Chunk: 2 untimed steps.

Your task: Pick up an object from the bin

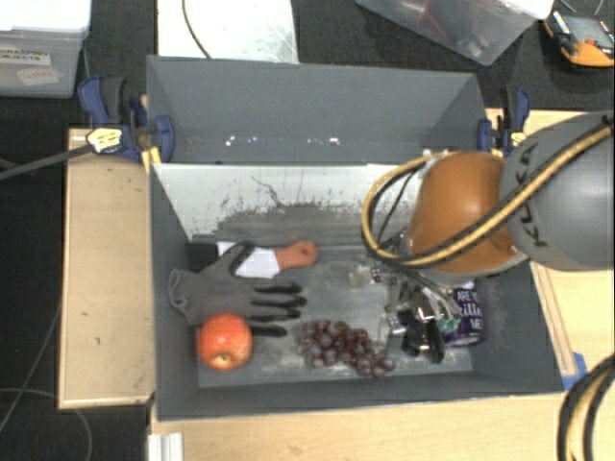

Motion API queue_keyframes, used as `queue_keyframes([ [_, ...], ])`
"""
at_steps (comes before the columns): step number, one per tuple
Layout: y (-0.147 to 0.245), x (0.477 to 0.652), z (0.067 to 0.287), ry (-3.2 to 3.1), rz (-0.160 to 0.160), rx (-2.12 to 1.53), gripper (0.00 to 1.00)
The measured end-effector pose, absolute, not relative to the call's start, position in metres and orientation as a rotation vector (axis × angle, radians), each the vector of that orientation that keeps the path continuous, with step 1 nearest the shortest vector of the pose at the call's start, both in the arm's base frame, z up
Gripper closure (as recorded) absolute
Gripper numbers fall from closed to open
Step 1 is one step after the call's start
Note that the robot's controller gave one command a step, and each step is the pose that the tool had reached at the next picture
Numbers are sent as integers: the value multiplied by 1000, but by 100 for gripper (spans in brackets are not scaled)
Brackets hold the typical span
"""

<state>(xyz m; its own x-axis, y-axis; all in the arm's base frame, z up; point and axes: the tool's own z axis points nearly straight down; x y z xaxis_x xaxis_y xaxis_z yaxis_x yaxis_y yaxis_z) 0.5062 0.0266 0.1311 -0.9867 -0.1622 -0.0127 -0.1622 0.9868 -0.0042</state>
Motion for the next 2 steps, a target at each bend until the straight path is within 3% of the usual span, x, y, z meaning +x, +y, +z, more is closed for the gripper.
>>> queue_keyframes([
  [1, 44, 482, 100, 3140, 1, -163, 0],
  [2, 50, 488, 70, 3120, -3, -176, 0],
])
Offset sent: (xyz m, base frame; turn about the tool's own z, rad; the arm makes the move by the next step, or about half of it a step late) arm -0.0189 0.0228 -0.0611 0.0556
